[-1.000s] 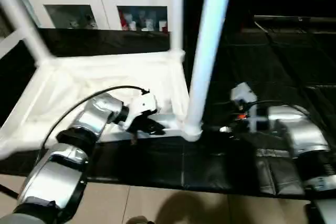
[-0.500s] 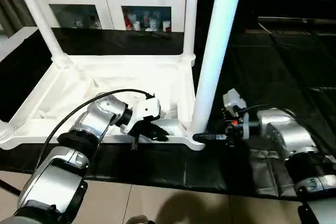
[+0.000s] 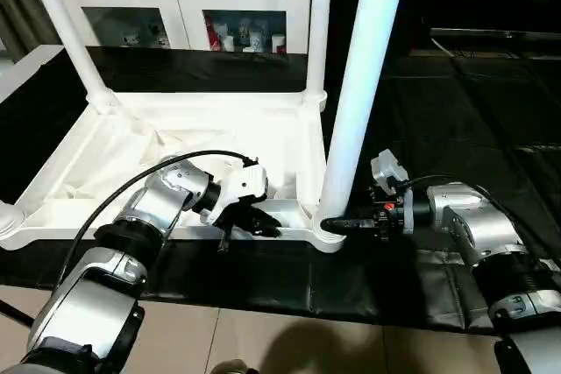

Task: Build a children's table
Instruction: Rotate leg to tighten

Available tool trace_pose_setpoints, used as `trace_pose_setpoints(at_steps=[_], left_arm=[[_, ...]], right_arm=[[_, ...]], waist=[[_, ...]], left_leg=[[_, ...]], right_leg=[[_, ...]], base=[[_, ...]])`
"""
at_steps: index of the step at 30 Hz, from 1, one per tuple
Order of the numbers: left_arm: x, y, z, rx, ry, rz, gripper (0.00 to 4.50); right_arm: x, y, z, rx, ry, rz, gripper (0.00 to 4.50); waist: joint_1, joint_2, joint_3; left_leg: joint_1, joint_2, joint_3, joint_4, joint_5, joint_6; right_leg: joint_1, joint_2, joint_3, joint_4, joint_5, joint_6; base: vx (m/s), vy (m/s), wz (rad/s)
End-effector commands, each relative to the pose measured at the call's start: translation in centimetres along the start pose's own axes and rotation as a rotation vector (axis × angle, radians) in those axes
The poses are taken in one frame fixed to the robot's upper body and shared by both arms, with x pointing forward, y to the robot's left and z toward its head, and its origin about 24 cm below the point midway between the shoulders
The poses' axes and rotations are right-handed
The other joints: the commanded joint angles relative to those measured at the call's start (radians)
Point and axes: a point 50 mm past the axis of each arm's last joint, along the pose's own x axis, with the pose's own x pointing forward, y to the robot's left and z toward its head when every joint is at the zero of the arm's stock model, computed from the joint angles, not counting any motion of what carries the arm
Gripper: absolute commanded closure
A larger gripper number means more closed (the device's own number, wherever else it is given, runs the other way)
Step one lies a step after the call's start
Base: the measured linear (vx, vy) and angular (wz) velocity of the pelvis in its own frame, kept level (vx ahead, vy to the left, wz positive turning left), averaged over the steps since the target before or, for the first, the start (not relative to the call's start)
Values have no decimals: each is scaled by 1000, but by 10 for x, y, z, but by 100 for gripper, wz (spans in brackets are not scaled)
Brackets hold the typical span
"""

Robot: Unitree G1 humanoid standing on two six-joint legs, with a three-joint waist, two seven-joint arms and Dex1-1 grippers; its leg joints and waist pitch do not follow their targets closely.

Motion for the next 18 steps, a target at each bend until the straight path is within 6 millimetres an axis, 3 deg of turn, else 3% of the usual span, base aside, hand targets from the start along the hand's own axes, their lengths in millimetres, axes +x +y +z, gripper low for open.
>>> trace_pose_setpoints(at_steps=[1, 6, 7, 9, 13, 15, 17, 18], left_arm=[[1, 0, 3, 18, 9, -6, 450], [4, 3, 5, 0, -7, 21, 450], [6, 4, 7, -19, -21, 41, 450], [9, 8, 10, -47, -43, 74, 450], [17, 16, 19, -110, -73, 163, 450], [26, 26, 28, -172, -108, 268, 450], [30, 28, 32, -196, -123, 298, 450], [36, 32, 38, -223, -143, 340, 450]], right_arm=[[5, 1, 4, -11, -10, 38, 209], [8, 6, 0, 3, -21, 52, 242], [10, 8, -3, 15, -37, 29, 244], [16, 9, -6, 61, -63, -33, 246], [31, 7, -12, 98, -66, -191, 248], [48, 3, -15, 157, -52, -343, 249], [55, 1, -14, 171, -48, -394, 251], [64, -2, -13, 190, -47, -461, 251]], waist=[[-2, -8, -78], [-1, -12, -79], [-2, -18, -79], [1, -15, -76], [-8, -15, -66], [-22, -2, -58], [-39, -6, -49], [-51, 2, -44]], left_leg=[[18, 84, -34, -63, -95, 93], [19, 83, -33, -62, -86, 98], [19, 83, -32, -62, -85, 99], [22, 87, -33, -64, -87, 97], [25, 78, -32, -69, -156, 55], [29, 74, -37, -77, -211, 19], [41, 68, -39, -80, -284, -2], [53, 64, -41, -78, -339, -11]], right_leg=[[59, -110, 78, -62, -152, -162], [59, -110, 78, -60, -135, -166], [59, -109, 79, -61, -136, -165], [57, -111, 80, -62, -154, -164], [54, -110, 78, -88, -317, -116], [53, -107, 74, -102, -414, -89], [50, -108, 65, -121, -507, -62], [48, -108, 55, -134, -577, -42]], base=[[0, 0, 0], [0, 0, 0], [0, 0, 0], [0, 0, 0], [0, 0, 0], [0, 0, 0], [0, 0, 0], [0, 0, 0]])
